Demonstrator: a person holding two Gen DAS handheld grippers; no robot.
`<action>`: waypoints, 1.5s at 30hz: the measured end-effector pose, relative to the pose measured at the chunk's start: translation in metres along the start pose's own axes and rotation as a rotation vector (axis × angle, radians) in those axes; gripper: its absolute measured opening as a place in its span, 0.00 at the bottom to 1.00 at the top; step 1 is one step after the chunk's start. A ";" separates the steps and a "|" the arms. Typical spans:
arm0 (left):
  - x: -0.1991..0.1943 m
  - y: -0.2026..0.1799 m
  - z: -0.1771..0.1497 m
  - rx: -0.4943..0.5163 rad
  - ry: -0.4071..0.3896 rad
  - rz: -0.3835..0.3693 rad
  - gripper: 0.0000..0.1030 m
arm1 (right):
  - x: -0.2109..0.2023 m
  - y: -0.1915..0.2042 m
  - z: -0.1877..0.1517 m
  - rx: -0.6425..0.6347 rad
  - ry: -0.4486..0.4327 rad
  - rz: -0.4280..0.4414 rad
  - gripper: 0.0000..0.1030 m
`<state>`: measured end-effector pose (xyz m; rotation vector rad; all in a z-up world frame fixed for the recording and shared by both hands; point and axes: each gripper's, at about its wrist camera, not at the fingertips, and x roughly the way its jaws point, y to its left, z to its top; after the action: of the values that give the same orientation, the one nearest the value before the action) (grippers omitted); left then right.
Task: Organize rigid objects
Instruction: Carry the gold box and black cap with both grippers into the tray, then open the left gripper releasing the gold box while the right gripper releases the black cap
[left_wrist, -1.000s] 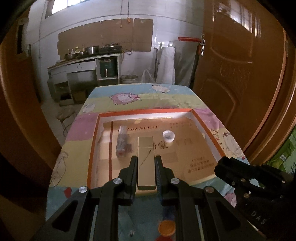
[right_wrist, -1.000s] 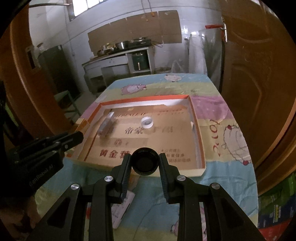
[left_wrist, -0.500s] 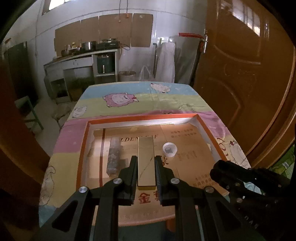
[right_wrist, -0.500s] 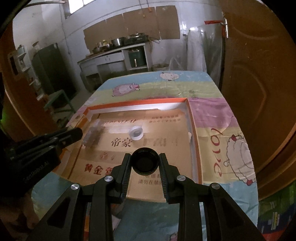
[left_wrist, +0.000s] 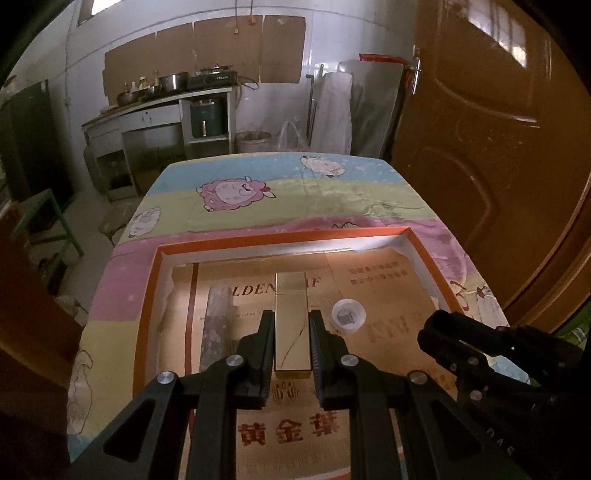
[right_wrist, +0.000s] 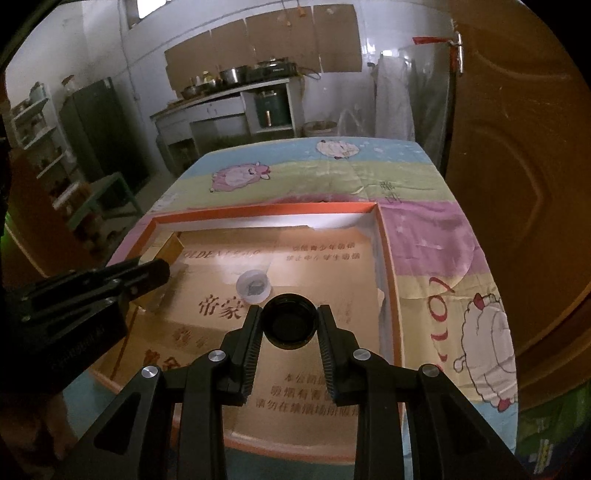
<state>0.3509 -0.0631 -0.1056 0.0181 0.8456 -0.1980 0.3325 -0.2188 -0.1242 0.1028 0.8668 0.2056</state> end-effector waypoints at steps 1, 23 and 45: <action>0.003 0.000 0.001 0.001 0.004 0.001 0.18 | 0.002 -0.001 0.001 0.000 0.003 -0.001 0.29; 0.046 -0.003 0.002 0.013 0.084 0.024 0.18 | 0.044 -0.009 0.014 -0.007 0.066 -0.022 0.29; 0.071 -0.002 -0.005 0.012 0.117 0.025 0.18 | 0.065 -0.008 0.009 -0.040 0.106 -0.040 0.30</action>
<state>0.3930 -0.0761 -0.1617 0.0517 0.9603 -0.1796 0.3813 -0.2120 -0.1685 0.0373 0.9694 0.1918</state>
